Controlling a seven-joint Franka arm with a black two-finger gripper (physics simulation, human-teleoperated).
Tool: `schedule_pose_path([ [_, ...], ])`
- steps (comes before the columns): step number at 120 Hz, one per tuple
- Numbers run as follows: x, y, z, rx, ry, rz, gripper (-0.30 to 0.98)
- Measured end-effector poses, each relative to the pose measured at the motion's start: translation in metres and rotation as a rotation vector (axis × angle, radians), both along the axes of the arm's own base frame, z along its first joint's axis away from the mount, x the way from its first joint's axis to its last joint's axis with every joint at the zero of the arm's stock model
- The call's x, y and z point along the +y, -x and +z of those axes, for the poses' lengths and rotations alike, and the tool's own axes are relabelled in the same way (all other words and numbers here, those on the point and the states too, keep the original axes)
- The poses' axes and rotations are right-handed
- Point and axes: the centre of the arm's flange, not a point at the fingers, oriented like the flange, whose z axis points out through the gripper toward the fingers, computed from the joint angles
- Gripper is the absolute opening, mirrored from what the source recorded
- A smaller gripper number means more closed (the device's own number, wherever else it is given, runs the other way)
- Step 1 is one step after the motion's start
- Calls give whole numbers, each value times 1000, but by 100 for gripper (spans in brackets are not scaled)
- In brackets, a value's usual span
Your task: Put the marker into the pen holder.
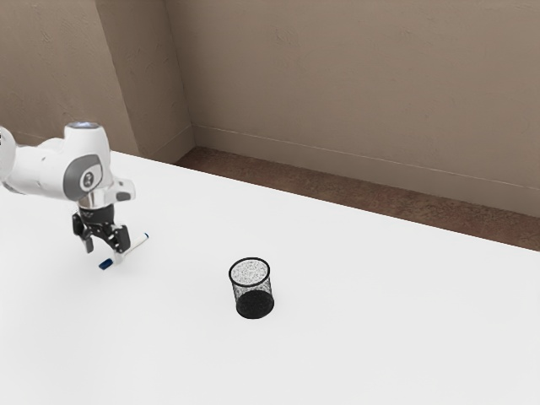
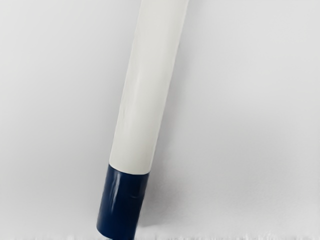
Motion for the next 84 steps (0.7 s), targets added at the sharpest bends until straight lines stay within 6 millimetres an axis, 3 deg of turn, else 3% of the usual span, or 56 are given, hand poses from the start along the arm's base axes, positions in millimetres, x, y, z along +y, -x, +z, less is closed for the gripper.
schedule_pose_path([
  [16, -7, 11, -18, -6, 4, -23, 68],
  [84, 8, 5, -21, -45, 10, -56, 53],
])
